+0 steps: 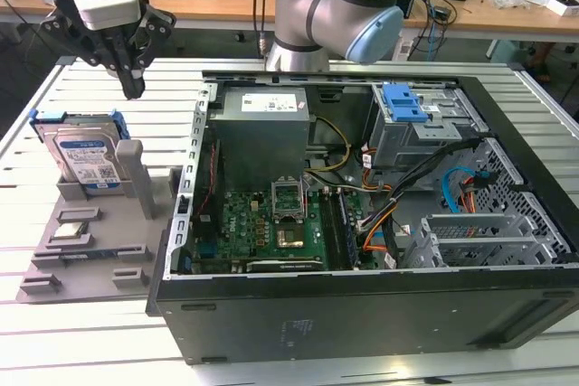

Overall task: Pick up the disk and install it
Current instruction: 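Reach for the disk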

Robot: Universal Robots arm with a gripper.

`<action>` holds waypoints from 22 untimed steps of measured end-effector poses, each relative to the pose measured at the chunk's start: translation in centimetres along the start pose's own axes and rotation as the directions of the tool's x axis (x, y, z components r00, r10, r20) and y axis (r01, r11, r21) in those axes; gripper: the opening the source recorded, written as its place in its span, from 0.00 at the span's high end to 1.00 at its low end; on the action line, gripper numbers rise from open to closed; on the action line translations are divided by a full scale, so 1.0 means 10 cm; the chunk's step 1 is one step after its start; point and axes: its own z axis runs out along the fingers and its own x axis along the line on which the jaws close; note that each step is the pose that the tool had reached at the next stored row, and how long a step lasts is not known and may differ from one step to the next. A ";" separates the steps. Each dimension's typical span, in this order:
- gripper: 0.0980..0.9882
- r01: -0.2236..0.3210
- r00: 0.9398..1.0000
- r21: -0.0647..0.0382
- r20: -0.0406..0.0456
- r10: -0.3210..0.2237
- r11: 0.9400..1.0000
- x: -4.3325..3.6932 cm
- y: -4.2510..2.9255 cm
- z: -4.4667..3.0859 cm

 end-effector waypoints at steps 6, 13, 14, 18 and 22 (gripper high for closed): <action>0.99 0.000 1.000 0.000 0.000 0.000 1.000 0.105 -0.008 -0.003; 0.99 0.000 1.000 0.000 0.000 0.000 1.000 0.193 -0.014 -0.005; 0.99 0.000 1.000 0.000 0.000 0.000 1.000 0.202 -0.015 -0.005; 0.99 0.000 1.000 0.000 0.000 0.000 1.000 0.241 -0.018 -0.006; 0.99 0.000 1.000 0.000 0.000 0.000 1.000 0.279 -0.021 -0.007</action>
